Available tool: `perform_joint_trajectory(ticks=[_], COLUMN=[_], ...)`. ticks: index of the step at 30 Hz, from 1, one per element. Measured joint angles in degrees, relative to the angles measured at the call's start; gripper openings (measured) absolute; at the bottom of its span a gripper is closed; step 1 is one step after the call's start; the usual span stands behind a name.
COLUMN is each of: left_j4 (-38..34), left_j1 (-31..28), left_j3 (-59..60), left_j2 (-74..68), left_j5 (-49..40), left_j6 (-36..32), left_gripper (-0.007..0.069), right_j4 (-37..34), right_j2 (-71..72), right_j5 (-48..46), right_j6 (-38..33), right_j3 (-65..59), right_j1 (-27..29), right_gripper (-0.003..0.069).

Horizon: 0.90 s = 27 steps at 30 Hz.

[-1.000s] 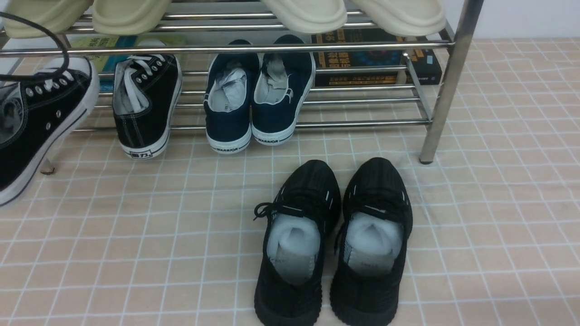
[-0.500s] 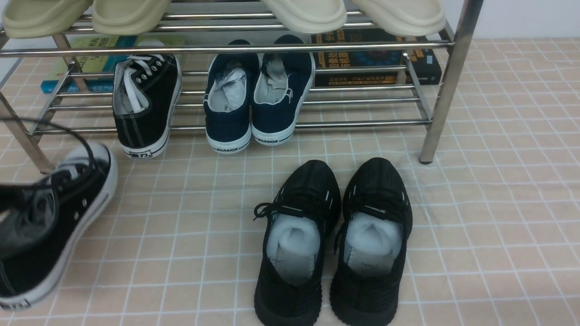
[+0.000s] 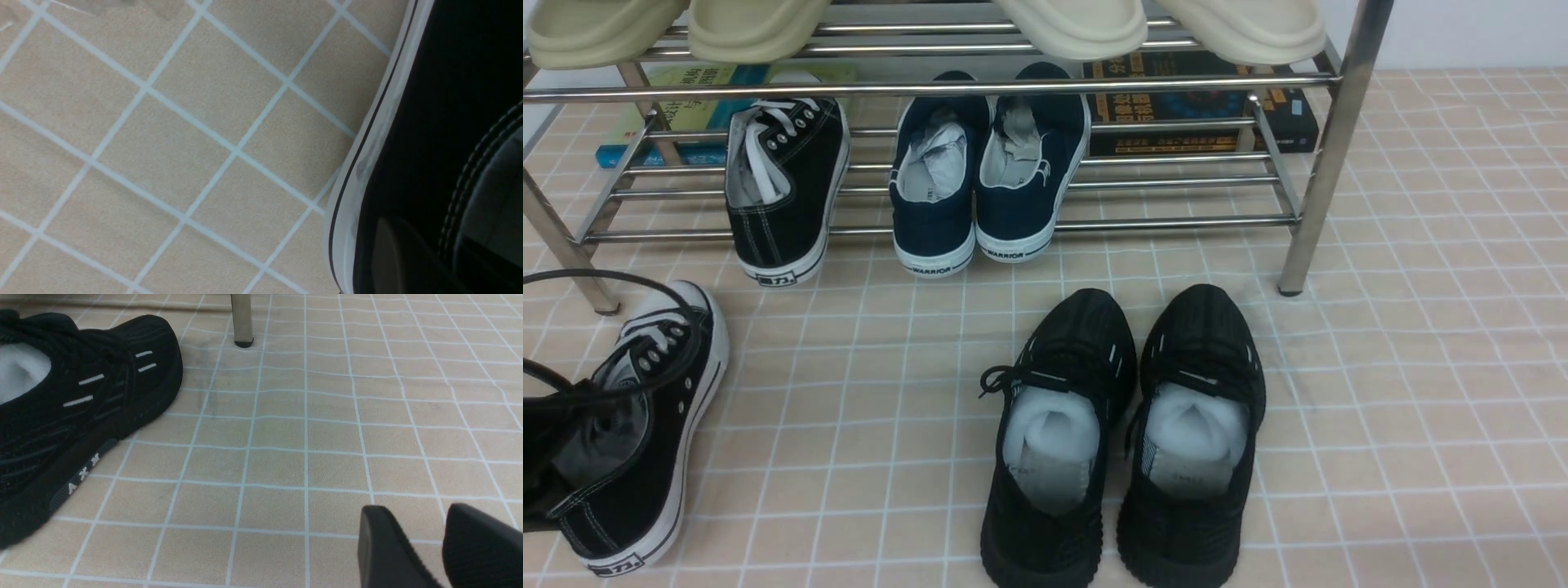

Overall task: Take the shoes off the shelf from the light coffee tablecloth by hand.
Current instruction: 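Set the held shoe down on the floor in front of the rack with the left gripper, then grasp the leftmost shoe on the bottom shelf of the shoe rack with the left gripper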

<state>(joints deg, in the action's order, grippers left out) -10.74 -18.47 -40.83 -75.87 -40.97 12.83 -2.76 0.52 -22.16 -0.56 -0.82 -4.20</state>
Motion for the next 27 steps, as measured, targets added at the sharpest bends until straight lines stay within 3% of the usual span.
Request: perform_joint_trajectory(ticks=[9, 16, 20, 23, 27], left_j4=[0.76, 1.66, 1.72, 1.77, 1.2], left_j1=[0.0, 0.0, 0.0, 0.0, 0.0], left_j3=[0.05, -0.01, -3.01, -7.39, -14.35], left_j2=[0.0, 0.44, 1.97, 3.04, 3.42], left_j5=[0.13, 0.87, -1.73, -4.46, -8.96], left_j6=[-0.24, -0.24, -0.24, -0.38, -2.54], left_gripper=[0.0098, 0.029, 0.0359, 0.0349, 0.0223], right_j4=[0.0, 0.0, 0.0, 0.0, 0.0], right_j2=[0.0, 0.0, 0.0, 0.0, 0.0], right_j5=[0.0, 0.0, 0.0, 0.0, 0.0], right_j6=[0.0, 0.0, 0.0, 0.0, 0.0], right_j3=[0.0, 0.0, 0.0, 0.0, 0.0], right_j1=[0.0, 0.0, 0.0, 0.0, 0.0], right_gripper=[0.0239, 0.0239, 0.0239, 0.0239, 0.0239])
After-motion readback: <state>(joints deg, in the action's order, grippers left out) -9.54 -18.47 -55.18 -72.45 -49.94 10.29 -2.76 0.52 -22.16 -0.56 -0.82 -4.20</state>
